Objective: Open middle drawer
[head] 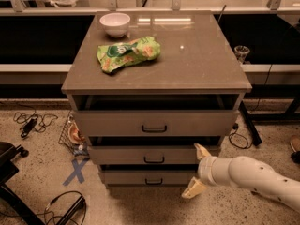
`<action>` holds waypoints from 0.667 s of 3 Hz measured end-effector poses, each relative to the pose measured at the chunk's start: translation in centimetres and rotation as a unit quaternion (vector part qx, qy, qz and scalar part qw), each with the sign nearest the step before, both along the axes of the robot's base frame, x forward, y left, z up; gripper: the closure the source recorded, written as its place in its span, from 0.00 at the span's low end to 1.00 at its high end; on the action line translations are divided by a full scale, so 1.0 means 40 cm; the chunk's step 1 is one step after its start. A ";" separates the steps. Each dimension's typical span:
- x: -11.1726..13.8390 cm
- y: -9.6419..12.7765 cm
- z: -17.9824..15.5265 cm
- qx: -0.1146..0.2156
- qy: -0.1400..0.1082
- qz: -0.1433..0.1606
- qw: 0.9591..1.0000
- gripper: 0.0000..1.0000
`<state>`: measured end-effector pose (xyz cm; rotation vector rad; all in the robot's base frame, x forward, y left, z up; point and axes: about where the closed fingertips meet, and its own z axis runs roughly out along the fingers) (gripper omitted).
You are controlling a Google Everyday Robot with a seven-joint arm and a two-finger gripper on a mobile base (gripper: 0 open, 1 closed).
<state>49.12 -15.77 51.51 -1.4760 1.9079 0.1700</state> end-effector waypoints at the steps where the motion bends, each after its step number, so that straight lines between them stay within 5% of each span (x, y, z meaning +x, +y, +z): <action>1: 0.040 0.043 -0.089 0.017 0.008 0.017 1.000 0.00; 2: 0.087 0.070 -0.152 0.029 0.013 0.025 0.999 0.00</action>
Offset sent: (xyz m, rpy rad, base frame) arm 0.0642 0.0389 -0.0919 0.0869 0.0363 0.0612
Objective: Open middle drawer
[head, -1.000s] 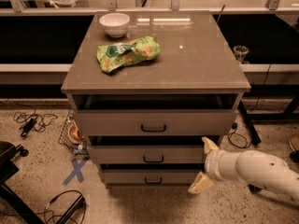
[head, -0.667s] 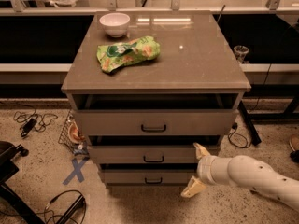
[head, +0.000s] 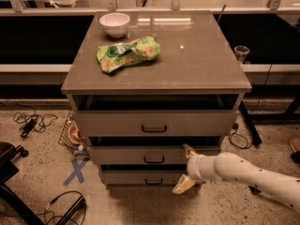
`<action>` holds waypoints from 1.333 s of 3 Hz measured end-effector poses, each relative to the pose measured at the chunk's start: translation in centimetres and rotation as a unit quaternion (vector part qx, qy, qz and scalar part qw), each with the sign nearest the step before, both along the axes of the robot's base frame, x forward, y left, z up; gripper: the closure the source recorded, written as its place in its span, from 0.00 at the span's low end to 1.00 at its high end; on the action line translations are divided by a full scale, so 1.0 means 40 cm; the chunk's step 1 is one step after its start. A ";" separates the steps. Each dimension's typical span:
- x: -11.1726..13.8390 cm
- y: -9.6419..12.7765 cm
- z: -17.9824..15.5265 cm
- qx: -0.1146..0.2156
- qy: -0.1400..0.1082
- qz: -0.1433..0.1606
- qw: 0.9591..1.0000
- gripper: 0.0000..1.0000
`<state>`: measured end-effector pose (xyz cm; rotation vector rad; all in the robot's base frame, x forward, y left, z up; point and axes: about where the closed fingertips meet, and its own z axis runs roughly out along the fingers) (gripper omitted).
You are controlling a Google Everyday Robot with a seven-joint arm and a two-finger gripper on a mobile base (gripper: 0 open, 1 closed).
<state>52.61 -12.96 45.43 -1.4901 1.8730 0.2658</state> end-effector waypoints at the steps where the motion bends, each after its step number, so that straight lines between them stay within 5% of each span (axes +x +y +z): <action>1: 0.058 0.014 -0.034 0.004 0.000 0.000 1.000 0.00; 3: 0.116 0.022 -0.049 -0.018 0.003 -0.005 1.000 0.02; 4: 0.115 0.025 -0.051 -0.017 0.004 -0.004 1.000 0.23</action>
Offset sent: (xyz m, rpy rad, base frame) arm 0.0813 -0.0006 -0.0126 -0.1043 -0.0061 -0.0523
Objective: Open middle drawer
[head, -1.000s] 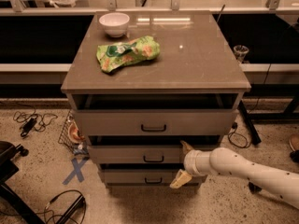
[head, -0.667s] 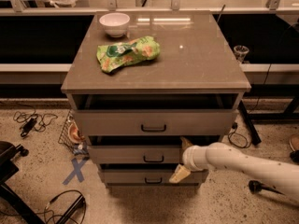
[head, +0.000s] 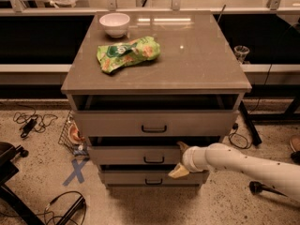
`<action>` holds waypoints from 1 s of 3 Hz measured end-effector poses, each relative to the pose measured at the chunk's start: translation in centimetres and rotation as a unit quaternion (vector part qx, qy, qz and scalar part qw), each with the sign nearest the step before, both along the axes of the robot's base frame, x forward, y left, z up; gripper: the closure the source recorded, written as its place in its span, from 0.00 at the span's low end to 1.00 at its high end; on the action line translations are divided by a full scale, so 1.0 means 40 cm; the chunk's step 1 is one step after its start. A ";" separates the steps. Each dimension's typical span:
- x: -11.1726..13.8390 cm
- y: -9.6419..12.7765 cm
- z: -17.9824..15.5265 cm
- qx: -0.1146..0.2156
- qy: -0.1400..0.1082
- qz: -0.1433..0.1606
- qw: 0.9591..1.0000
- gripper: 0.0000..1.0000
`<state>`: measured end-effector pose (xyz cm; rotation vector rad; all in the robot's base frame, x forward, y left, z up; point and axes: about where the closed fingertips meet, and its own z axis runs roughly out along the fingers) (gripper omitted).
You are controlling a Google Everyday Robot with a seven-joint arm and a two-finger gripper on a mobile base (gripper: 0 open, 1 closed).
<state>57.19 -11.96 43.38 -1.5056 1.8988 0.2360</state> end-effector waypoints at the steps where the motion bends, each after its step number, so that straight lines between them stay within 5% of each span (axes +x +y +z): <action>1: -0.001 0.004 -0.002 0.001 0.001 0.001 1.000 0.47; 3: -0.023 -0.002 0.003 0.000 -0.003 -0.006 1.000 0.93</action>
Offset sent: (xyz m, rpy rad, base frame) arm -0.0251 -0.0094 0.0074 -0.0062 -0.0255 -0.0443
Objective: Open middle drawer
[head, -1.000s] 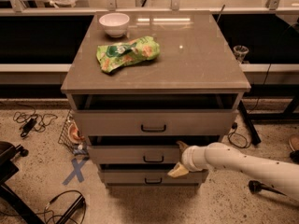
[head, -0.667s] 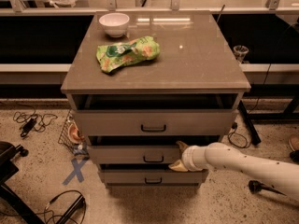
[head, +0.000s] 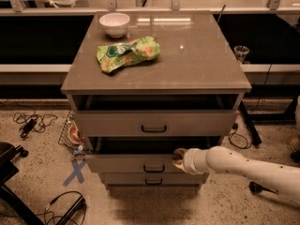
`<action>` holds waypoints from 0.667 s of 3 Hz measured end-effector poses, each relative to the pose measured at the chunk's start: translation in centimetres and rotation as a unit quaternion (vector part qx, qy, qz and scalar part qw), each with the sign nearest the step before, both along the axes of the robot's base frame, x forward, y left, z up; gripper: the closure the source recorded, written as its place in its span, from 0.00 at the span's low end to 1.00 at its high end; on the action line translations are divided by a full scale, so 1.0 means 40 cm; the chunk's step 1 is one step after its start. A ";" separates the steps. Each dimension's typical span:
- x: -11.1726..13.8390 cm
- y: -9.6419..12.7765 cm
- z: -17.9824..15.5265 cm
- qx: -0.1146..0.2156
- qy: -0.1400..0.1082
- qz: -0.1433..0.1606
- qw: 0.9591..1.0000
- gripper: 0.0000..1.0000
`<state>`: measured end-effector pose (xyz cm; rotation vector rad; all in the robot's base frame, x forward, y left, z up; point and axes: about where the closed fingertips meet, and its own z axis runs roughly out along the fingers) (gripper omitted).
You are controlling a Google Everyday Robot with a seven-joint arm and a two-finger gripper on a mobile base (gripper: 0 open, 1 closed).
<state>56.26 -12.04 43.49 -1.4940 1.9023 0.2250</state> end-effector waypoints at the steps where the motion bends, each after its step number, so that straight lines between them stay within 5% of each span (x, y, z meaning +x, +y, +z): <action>1: 0.000 0.000 0.004 0.000 0.000 0.000 1.000 1.00; 2: 0.000 0.000 0.006 0.000 0.000 0.000 1.000 1.00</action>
Offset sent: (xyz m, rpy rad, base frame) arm -0.2210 -0.0158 0.0895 -0.4208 0.0958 0.0699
